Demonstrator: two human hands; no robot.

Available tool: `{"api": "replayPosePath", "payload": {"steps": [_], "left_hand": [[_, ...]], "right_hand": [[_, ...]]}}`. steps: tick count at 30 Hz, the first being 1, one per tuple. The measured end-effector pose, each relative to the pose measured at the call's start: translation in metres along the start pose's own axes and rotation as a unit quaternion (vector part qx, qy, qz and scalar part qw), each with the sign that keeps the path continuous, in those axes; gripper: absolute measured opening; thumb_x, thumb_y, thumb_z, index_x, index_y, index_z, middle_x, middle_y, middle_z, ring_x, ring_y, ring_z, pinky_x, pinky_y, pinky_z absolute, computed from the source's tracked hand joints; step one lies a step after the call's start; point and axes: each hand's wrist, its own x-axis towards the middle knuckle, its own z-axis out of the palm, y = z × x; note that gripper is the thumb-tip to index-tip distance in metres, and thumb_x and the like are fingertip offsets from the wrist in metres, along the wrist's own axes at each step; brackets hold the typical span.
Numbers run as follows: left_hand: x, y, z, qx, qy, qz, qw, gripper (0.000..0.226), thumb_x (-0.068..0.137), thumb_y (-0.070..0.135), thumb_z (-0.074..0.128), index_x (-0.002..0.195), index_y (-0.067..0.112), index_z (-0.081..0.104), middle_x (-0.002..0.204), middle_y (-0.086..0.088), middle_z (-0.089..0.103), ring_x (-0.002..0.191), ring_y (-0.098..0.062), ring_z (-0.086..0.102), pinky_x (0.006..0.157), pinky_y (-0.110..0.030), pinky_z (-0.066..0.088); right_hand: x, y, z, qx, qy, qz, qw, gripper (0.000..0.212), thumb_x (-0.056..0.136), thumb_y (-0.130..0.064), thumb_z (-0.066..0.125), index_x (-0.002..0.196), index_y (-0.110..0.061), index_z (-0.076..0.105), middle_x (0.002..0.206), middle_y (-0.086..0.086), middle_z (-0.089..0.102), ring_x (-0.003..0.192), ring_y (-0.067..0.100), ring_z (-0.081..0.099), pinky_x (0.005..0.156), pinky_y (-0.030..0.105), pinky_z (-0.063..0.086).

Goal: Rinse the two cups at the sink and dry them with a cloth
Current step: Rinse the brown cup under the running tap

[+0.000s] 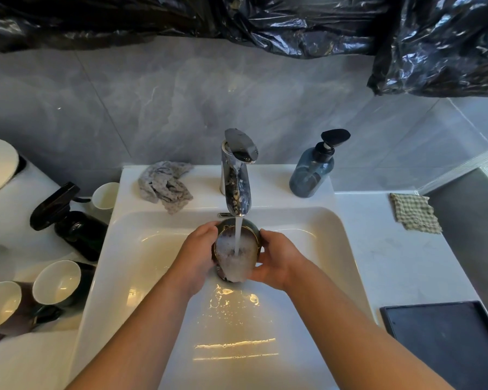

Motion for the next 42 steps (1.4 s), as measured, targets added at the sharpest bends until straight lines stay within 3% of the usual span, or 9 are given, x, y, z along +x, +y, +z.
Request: {"api": "replayPosePath", "payload": {"steps": [8, 14, 18, 23, 26, 31, 35, 39, 42], "left_hand": [[-0.002, -0.012, -0.003, -0.086, 0.036, -0.004, 0.996, 0.026, 0.104, 0.013, 0.042, 0.11, 0.011, 0.068, 0.102, -0.011, 0.074, 0.092, -0.024, 0.069, 0.076, -0.035, 0.054], [-0.007, -0.008, 0.002, -0.102, 0.047, 0.014, 0.994, 0.023, 0.103, 0.012, 0.043, 0.098, 0.014, 0.065, 0.095, -0.009, 0.066, 0.088, -0.021, 0.063, 0.076, -0.033, 0.05], [-0.016, -0.004, 0.007, -0.106, 0.021, 0.018, 0.994, 0.02, 0.101, 0.011, 0.049, 0.105, 0.017, 0.067, 0.108, -0.008, 0.067, 0.098, -0.021, 0.064, 0.083, -0.035, 0.05], [-0.02, -0.009, 0.003, -0.056, -0.035, 0.076, 0.995, 0.051, 0.079, 0.019, 0.066, 0.129, 0.023, 0.06, 0.124, -0.01, 0.065, 0.113, -0.027, 0.064, 0.094, -0.043, 0.055], [-0.019, -0.008, 0.003, 0.022, -0.086, 0.104, 0.991, 0.067, 0.061, 0.025, 0.076, 0.125, 0.032, 0.061, 0.119, -0.003, 0.07, 0.112, -0.023, 0.066, 0.083, -0.032, 0.058], [-0.02, -0.005, 0.01, 0.116, -0.042, 0.12, 0.985, 0.08, 0.049, 0.04, 0.085, 0.124, 0.042, 0.057, 0.118, 0.009, 0.07, 0.11, -0.015, 0.066, 0.083, -0.034, 0.061], [-0.023, -0.002, 0.018, 0.153, 0.008, 0.114, 0.982, 0.066, 0.057, 0.031, 0.09, 0.113, 0.044, 0.058, 0.113, 0.012, 0.069, 0.108, -0.015, 0.065, 0.093, -0.039, 0.057], [-0.024, -0.001, 0.025, 0.164, 0.044, 0.117, 0.978, 0.07, 0.053, 0.055, 0.082, 0.117, 0.038, 0.06, 0.112, 0.011, 0.071, 0.103, -0.015, 0.067, 0.086, -0.039, 0.06], [-0.023, 0.001, 0.029, 0.153, 0.074, 0.12, 0.978, 0.031, 0.081, 0.047, 0.072, 0.109, 0.036, 0.063, 0.107, 0.009, 0.07, 0.096, -0.011, 0.067, 0.074, -0.027, 0.056]], "right_hand": [[0.005, 0.018, 0.007, 0.092, 0.007, -0.03, 0.995, 0.032, 0.1, -0.021, 0.052, 0.125, -0.004, 0.062, 0.119, 0.023, 0.061, 0.11, 0.043, 0.062, 0.064, 0.054, 0.061], [0.001, 0.019, 0.009, 0.091, -0.014, -0.106, 0.99, 0.04, 0.091, -0.011, 0.048, 0.122, 0.009, 0.061, 0.114, 0.029, 0.066, 0.107, 0.039, 0.065, 0.093, 0.05, 0.056], [-0.007, 0.013, 0.013, 0.035, 0.0, -0.144, 0.989, 0.045, 0.085, -0.014, 0.038, 0.115, 0.01, 0.061, 0.109, 0.031, 0.068, 0.098, 0.037, 0.064, 0.093, 0.044, 0.053], [-0.022, 0.002, 0.019, -0.063, 0.012, -0.188, 0.98, 0.033, 0.094, -0.021, 0.044, 0.112, -0.007, 0.069, 0.105, 0.019, 0.074, 0.099, 0.035, 0.069, 0.098, 0.048, 0.054], [-0.022, 0.0, 0.019, -0.055, 0.025, -0.234, 0.97, 0.031, 0.094, -0.025, 0.048, 0.111, -0.013, 0.071, 0.098, 0.013, 0.076, 0.098, 0.034, 0.071, 0.096, 0.049, 0.055], [-0.023, 0.004, 0.015, -0.039, 0.008, -0.274, 0.961, 0.029, 0.098, -0.025, 0.047, 0.11, -0.018, 0.072, 0.095, 0.012, 0.077, 0.091, 0.03, 0.073, 0.093, 0.047, 0.057], [-0.02, 0.009, 0.015, -0.057, 0.012, -0.291, 0.955, 0.031, 0.099, -0.024, 0.043, 0.11, -0.024, 0.072, 0.106, 0.014, 0.075, 0.101, 0.034, 0.071, 0.095, 0.049, 0.056], [-0.016, 0.013, 0.012, -0.037, 0.013, -0.288, 0.957, 0.033, 0.099, -0.02, 0.042, 0.114, -0.019, 0.071, 0.111, 0.017, 0.073, 0.107, 0.037, 0.068, 0.1, 0.053, 0.052], [-0.014, 0.015, 0.012, -0.036, 0.01, -0.29, 0.956, 0.032, 0.099, -0.02, 0.043, 0.11, -0.019, 0.073, 0.109, 0.014, 0.073, 0.104, 0.034, 0.068, 0.1, 0.051, 0.052]]}}
